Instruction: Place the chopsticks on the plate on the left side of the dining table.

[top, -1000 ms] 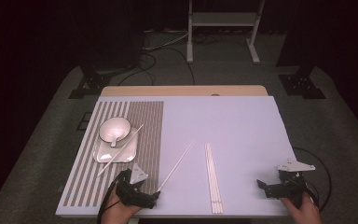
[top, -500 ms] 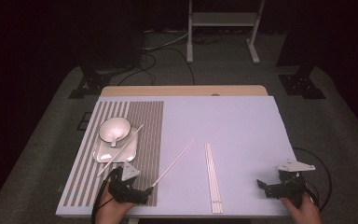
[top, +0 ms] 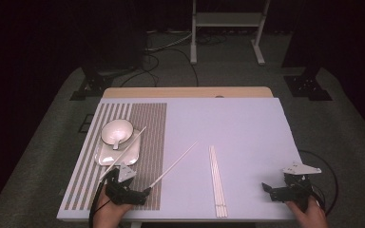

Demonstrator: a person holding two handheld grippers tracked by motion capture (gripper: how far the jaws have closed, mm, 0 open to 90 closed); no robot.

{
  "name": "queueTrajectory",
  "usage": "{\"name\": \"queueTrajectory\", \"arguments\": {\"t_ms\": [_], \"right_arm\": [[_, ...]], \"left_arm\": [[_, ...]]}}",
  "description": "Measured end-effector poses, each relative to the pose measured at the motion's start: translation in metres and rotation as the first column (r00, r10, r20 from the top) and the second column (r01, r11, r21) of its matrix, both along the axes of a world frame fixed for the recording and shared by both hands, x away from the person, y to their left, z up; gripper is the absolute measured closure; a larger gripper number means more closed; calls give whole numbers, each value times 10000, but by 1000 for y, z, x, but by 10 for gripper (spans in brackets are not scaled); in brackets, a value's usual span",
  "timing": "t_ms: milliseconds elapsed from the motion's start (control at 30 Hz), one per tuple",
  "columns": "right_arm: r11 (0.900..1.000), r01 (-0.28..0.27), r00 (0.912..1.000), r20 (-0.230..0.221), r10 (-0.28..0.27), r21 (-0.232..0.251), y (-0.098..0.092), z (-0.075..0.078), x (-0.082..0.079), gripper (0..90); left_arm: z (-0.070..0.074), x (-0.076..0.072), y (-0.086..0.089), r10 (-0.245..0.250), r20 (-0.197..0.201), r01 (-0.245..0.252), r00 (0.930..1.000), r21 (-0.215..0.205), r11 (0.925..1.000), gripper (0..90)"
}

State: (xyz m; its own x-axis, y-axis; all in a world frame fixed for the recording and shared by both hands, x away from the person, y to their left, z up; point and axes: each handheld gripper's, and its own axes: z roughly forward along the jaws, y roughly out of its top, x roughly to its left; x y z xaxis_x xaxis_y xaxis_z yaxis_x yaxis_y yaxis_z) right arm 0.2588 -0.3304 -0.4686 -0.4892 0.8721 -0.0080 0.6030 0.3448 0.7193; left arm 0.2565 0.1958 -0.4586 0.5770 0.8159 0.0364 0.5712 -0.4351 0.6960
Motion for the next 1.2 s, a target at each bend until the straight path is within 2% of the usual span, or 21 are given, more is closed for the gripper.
{"name": "queueTrajectory", "arguments": {"t_ms": [400, 700, 800, 1000, 1200], "right_arm": [[10000, 0, 10000, -1, 0, -2, 0, 0, 0, 0], [10000, -2, 10000, -5, 2, -3, 0, 0, 0, 0], [10000, -2, 10000, -6, 2, -2, 0, 0, 0, 0], [10000, 0, 10000, -6, 0, -2, 0, 0, 0, 0], [10000, -3, 10000, -3, 3, -3, 0, 0, 0, 0]], "left_arm": [[2, 2, -23, -641, 89, 644, 9979, -370, 9972, 0], [5, 13, -38, -801, 129, 810, 9967, -972, 9920, 0], [5, 17, -46, -857, 144, 867, 9962, -1049, 9907, 0], [4, 26, -57, -982, 147, 992, 9951, -1086, 9891, 0], [0, 37, -64, -1016, 76, 1019, 9948, -897, 9907, 0]]}}
